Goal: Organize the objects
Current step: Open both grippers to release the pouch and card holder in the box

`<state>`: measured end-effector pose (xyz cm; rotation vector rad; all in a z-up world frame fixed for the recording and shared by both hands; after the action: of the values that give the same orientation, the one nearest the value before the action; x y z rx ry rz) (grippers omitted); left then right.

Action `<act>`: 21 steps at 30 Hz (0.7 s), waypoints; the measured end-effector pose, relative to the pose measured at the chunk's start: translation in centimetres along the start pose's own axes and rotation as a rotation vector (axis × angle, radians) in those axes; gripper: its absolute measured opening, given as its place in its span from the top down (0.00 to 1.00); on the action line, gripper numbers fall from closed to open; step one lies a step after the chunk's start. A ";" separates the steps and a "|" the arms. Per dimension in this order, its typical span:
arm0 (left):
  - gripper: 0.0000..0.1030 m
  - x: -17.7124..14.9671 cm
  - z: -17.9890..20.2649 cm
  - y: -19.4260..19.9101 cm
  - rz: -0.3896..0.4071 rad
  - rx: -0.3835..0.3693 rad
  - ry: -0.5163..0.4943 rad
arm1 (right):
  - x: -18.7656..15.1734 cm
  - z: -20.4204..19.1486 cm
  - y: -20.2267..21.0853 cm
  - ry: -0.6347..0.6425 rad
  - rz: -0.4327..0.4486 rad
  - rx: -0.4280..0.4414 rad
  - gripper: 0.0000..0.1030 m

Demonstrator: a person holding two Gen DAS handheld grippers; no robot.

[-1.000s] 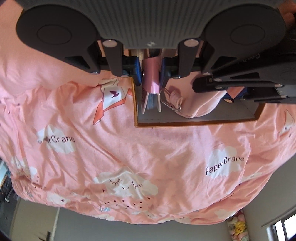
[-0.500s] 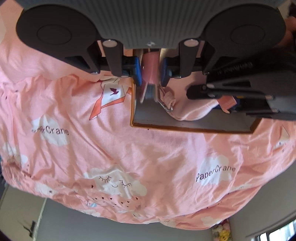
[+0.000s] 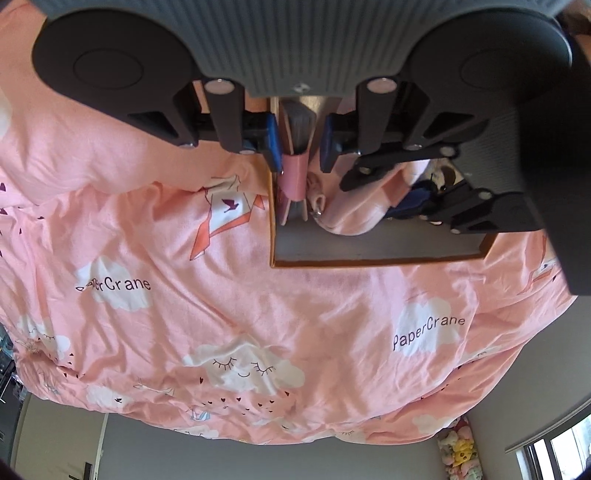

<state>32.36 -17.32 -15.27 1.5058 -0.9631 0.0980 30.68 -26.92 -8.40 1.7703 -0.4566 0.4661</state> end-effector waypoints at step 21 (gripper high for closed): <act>0.39 -3.8 -4.3 8.6 0.115 -0.187 0.141 | -6.6 -4.1 1.6 0.213 -0.083 -0.021 0.78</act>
<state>26.70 -10.55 -9.81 1.2547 -0.9186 0.1893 23.99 -22.93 -9.72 1.6909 -0.2369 0.5818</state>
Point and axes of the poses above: each gripper's, at about its wrist camera, not at the fingertips, and y roughly against the way its jaws point, z to its right, x to its top, the point moved 9 cm from there along -y, roughly the way its jaws point, and after that the axes turned 15 degrees about -y, right-handed, at the moved point
